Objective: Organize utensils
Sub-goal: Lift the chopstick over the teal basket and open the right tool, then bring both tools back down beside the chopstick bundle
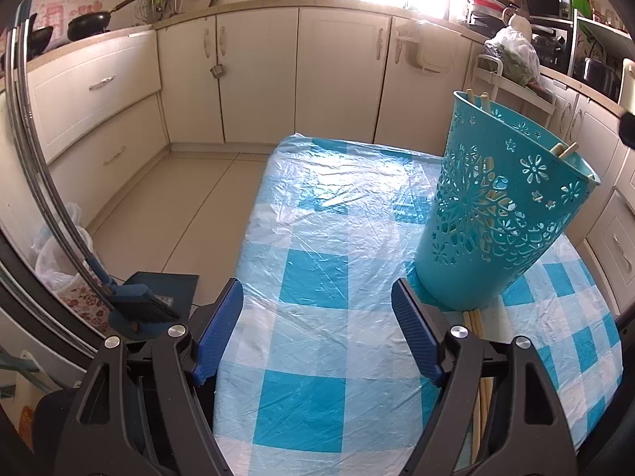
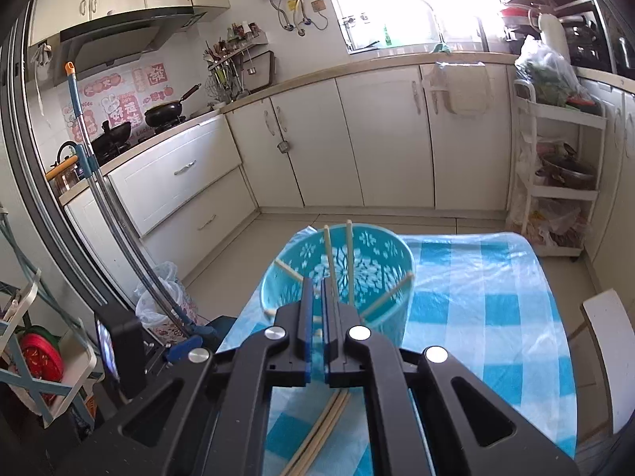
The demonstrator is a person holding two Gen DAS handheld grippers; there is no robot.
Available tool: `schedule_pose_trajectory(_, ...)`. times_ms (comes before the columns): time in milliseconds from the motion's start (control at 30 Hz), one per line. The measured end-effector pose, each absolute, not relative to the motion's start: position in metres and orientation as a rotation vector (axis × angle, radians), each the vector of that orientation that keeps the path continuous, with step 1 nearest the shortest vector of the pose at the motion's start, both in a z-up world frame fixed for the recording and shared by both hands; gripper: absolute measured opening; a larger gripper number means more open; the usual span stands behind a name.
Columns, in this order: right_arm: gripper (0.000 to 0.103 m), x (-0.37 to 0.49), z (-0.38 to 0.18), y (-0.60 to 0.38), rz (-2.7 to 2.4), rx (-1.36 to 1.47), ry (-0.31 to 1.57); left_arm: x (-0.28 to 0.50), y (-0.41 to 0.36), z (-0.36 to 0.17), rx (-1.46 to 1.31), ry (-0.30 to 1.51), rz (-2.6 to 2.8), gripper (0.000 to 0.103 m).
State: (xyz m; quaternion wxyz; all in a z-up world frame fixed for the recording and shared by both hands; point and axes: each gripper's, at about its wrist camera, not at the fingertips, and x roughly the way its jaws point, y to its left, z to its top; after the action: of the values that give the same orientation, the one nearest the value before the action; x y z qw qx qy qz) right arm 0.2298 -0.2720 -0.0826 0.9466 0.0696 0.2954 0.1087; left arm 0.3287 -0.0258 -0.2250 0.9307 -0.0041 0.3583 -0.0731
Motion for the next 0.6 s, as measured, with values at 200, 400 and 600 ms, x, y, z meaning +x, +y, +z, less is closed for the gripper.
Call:
schedule_pose_trajectory(200,0.024,0.198,-0.098,-0.282,0.157,0.182,0.639,0.321,-0.017,-0.221,-0.029,0.723,-0.133,0.075)
schedule_pose_trajectory(400,0.035,0.185,-0.124,-0.291,0.096,0.216,0.721,0.312,-0.015,-0.219,-0.026,0.719,-0.140,0.075)
schedule_pose_trajectory(600,0.041,0.188,-0.155,-0.284,0.067,0.212,0.802,0.308,-0.017,-0.220,-0.008,0.723,-0.149,0.078)
